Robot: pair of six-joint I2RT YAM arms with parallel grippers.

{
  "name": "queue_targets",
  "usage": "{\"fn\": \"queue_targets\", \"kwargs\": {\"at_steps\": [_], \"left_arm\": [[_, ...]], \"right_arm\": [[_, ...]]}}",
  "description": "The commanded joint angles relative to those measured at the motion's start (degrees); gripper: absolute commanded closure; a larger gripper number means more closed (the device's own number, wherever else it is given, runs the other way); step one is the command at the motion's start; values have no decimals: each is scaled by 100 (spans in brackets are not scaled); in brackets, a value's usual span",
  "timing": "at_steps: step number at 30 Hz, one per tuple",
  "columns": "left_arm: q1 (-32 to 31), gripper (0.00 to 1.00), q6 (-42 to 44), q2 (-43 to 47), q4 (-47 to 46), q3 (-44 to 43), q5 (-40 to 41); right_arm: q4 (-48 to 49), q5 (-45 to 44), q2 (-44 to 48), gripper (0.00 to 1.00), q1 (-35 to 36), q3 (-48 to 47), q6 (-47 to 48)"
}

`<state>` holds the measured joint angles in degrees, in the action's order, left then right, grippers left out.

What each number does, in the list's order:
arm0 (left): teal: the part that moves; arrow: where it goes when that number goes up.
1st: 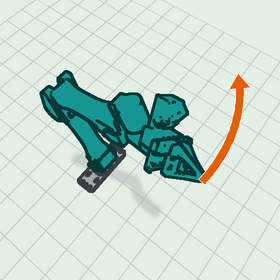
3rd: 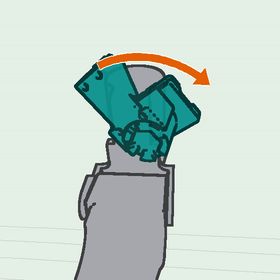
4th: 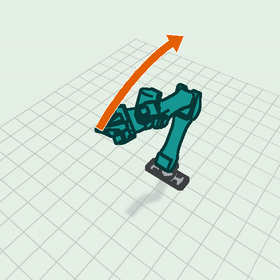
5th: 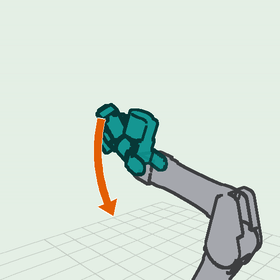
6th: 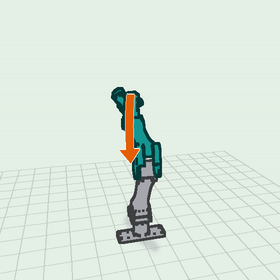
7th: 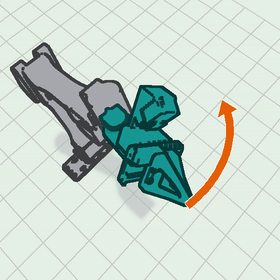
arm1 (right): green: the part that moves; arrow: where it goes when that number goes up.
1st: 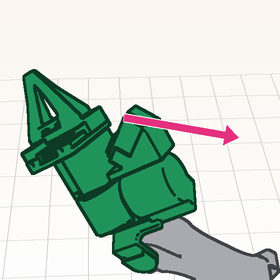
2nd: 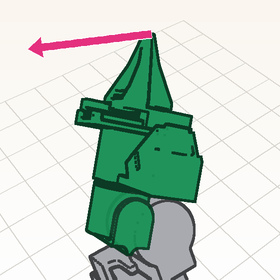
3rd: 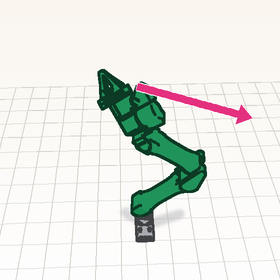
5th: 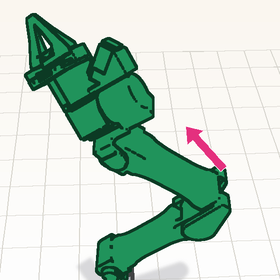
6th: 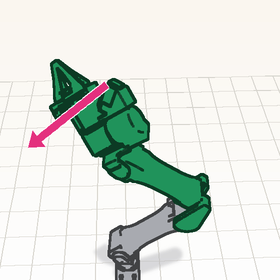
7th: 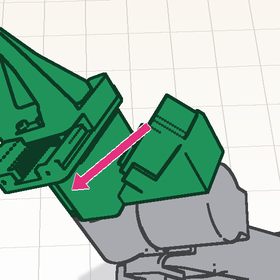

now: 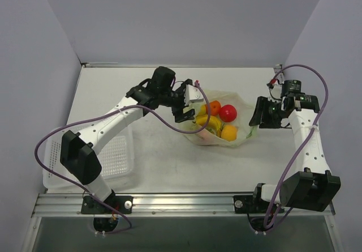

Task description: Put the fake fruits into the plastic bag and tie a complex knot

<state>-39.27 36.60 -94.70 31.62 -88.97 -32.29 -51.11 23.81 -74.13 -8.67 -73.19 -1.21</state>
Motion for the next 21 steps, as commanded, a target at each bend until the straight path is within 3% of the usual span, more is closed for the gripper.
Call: {"fn": "queue_targets", "kwargs": {"at_steps": [1,5,6,11,17,18,19,21], "left_arm": [[33,9,260,-23,-375,-235,-295],[51,9,584,-75,-463,-156,-383],[42,10,681,-119,-455,-138,-392],[42,25,1306,-373,-393,-146,-497],[42,50,1271,-690,-253,-472,-470],[42,57,1166,-682,-244,-516,-523],[42,74,1061,-638,-235,-551,-576],[68,96,702,-384,-244,-525,-725]], "right_arm": [[-277,325,-23,55,-39,156,7],[-250,650,-49,67,-39,182,-19],[-233,781,-23,78,-39,173,7],[-250,853,65,99,-39,129,25],[-259,923,205,100,-47,85,77],[-250,915,214,100,-47,59,77],[-241,915,232,100,-65,16,77],[-250,888,241,100,-161,-309,235]]}}
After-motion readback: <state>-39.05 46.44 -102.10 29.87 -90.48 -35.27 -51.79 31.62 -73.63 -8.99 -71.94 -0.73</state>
